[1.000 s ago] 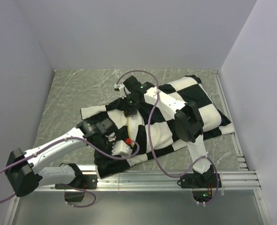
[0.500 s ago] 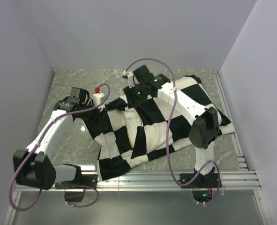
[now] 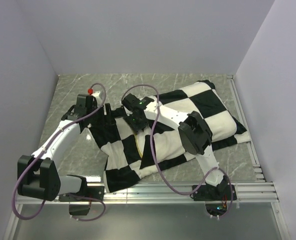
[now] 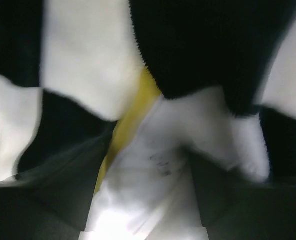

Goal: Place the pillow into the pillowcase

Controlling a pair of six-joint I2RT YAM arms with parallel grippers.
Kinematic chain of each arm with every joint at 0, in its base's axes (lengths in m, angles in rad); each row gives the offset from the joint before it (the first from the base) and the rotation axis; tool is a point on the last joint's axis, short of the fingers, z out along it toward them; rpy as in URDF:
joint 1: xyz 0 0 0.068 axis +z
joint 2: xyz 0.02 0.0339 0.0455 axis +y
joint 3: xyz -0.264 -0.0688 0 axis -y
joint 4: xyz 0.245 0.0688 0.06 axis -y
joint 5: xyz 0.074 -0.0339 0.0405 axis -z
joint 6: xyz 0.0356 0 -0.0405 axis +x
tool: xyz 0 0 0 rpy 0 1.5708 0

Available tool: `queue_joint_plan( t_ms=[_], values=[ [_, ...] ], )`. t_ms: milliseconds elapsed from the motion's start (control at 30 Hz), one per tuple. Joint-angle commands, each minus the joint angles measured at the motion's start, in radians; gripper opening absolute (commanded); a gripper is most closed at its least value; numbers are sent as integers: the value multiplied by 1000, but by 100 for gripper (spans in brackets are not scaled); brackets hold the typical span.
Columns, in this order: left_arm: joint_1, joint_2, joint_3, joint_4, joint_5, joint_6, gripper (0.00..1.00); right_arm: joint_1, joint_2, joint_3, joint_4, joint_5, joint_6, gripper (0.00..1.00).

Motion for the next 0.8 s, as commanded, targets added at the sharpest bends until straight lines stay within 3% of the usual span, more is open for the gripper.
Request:
queue_joint_plan(
  t_ms=[0,33,167,300,500,767],
  values=[
    [3,-58,-43,69,-65,-77,71,-30,53,-25,-9,-18,48,25],
    [1,-60,-65,76,-64,-85,70,-38,50,-20,-12,-82,46,0],
    [-19,-33,-100,114,-50,-132,68,-105,-87,-46,75,-266,47,0],
    [-115,4,-113,197,-77,-189,68,-145,-296,-90,187,-366,83,0],
    [-186,159,-56,347,-77,-267,71,-171,-350,-127,207,-476,132,0],
    [-214,303,-10,545,-16,-310,83,-222,-390,-204,284,-654,221,0]
  ],
)
